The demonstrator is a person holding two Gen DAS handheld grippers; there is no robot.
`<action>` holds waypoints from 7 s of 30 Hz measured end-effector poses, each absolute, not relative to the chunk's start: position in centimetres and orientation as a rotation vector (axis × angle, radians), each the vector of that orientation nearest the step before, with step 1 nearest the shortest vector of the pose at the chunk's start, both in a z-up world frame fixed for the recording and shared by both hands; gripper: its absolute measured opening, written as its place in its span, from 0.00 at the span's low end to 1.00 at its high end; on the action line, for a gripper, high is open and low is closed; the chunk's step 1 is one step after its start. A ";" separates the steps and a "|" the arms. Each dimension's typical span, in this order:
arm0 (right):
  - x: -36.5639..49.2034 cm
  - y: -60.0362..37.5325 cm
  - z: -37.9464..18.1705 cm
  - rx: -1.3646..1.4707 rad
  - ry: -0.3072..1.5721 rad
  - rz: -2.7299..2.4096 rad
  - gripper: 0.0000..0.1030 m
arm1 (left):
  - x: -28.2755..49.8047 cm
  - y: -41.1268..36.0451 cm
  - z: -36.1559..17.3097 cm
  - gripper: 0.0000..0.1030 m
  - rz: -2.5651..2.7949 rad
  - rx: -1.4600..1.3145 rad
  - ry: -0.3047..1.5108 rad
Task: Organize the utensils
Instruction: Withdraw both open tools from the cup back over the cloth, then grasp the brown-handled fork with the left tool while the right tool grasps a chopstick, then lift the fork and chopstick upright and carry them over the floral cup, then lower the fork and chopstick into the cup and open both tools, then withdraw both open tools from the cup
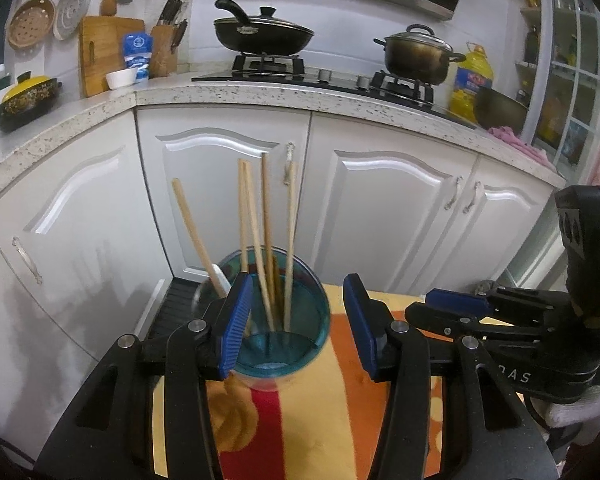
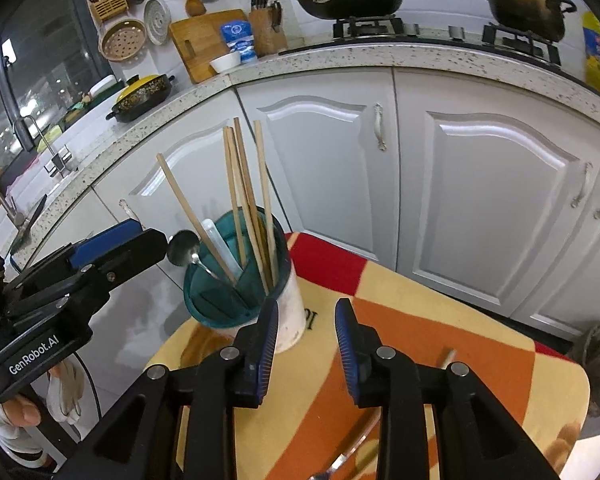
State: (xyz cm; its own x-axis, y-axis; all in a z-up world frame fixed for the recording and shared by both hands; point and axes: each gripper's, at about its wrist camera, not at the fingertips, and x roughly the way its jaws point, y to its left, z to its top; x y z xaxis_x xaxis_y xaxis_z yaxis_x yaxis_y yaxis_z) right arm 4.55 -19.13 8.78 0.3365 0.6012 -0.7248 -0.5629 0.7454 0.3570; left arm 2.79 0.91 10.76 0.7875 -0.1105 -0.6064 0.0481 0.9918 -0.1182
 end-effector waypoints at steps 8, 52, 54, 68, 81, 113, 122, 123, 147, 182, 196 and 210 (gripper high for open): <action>3.3 -21.9 7.4 0.049 0.997 0.708 0.29 | 2.4 -1.1 9.4 0.45 -0.139 -0.094 0.697; 8.2 -28.1 -7.8 0.136 1.347 0.486 0.20 | 9.5 -12.0 -6.6 0.45 -0.360 -0.100 1.139; 8.5 -28.0 -7.9 0.140 1.347 0.488 0.20 | 10.1 -12.4 -7.3 0.44 -0.355 -0.093 1.157; 8.6 -27.3 -6.3 0.117 1.287 0.532 0.09 | 8.6 -9.5 -4.2 0.09 -0.375 -0.193 1.088; 2.9 -28.4 4.9 0.134 1.044 0.671 0.07 | 0.6 -4.5 4.6 0.08 -0.425 -0.236 0.874; 3.6 -22.7 20.9 0.079 0.701 0.847 0.06 | -1.0 5.4 20.9 0.08 -0.243 -0.191 0.503; 6.2 -17.4 22.5 0.031 0.674 0.878 0.06 | 3.0 7.2 19.8 0.08 -0.179 -0.197 0.523; 6.6 -16.7 22.2 0.027 0.680 0.882 0.06 | 3.1 7.2 19.4 0.08 -0.174 -0.198 0.528; 12.1 -11.8 9.7 0.071 0.966 0.875 0.06 | 5.8 6.0 9.9 0.08 -0.099 -0.220 0.693; 3.4 -18.2 8.8 0.101 0.930 0.747 0.38 | 0.0 2.7 8.1 0.48 0.007 -0.184 0.719; 1.4 -18.6 10.0 0.090 0.904 0.737 0.40 | -1.5 2.1 8.5 0.48 0.048 -0.138 0.689; 0.7 -18.1 10.7 0.056 0.879 0.730 0.40 | -2.0 2.6 8.7 0.48 0.085 -0.138 0.682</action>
